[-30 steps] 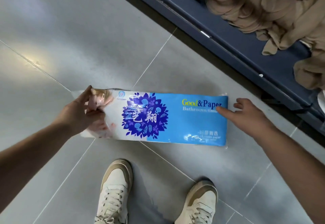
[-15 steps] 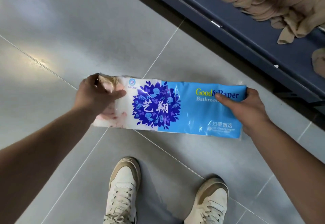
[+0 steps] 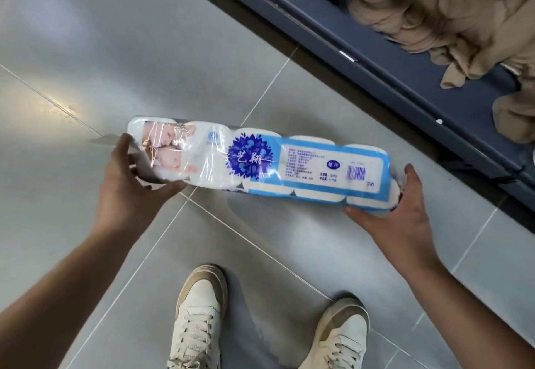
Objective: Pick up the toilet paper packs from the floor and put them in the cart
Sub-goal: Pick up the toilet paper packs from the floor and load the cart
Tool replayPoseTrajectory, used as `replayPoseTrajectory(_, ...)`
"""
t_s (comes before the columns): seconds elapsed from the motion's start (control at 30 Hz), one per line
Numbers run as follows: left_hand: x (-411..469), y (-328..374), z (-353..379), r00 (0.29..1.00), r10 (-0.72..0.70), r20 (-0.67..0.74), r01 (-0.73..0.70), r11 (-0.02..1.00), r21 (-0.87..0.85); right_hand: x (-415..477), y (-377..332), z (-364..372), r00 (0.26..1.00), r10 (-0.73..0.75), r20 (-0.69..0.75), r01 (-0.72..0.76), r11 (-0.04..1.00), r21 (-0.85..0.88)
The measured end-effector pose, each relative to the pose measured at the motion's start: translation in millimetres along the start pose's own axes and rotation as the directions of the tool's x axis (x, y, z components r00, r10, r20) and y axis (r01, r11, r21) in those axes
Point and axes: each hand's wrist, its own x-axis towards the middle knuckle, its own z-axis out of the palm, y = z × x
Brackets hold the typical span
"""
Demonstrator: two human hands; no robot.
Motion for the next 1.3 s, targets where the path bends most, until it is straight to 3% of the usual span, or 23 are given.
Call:
replayPoseTrajectory(0.17,10,10,-4,0.997,0.066,0.050,-0.074,0.982,0.176,7,-7,-3,0.994,-0.091,0.066,0.101,0.979,-0.178)
replayPoseTrajectory(0.27,14,24,0,0.990,0.128,0.065,-0.142,0.937,0.320,17,-18,1,0.970,-0.219,0.102,0.241,0.872,-0.426)
replayPoseTrajectory(0.4,30,26,9,0.951,0.274,0.146,-0.309,0.784,0.539,30,-33,9,0.926,-0.281,0.251,0.377,0.700,-0.607)
replayPoseTrajectory(0.53,42,30,16,0.916,0.314,0.250,-0.397,0.618,0.679,38,-40,13,0.918,-0.270,0.291,0.397,0.639,-0.659)
replayPoseTrajectory(0.63,49,30,14,0.904,0.313,0.293,-0.427,0.592,0.684,41,-46,12,0.924,-0.246,0.293,0.382,0.638,-0.669)
replayPoseTrajectory(0.73,49,33,5,0.920,0.257,0.295,-0.390,0.651,0.651,37,-53,7,0.929,-0.230,0.290,0.367,0.668,-0.647)
replayPoseTrajectory(0.87,35,56,-24,0.917,0.308,0.253,-0.398,0.742,0.539,18,-69,-12,0.931,-0.211,0.297,0.355,0.712,-0.606)
replayPoseTrajectory(1.03,0,106,-89,0.869,0.455,0.195,-0.482,0.687,0.544,-29,-112,-57,0.932,-0.257,0.255,0.360,0.732,-0.579)
replayPoseTrajectory(1.17,-37,160,-160,0.843,0.490,0.224,-0.501,0.561,0.659,-91,-160,-113,0.938,-0.280,0.203,0.346,0.769,-0.538)
replayPoseTrajectory(1.3,-97,227,-247,0.830,0.541,0.135,-0.510,0.639,0.576,-167,-216,-186,0.937,-0.310,0.162,0.349,0.791,-0.503)
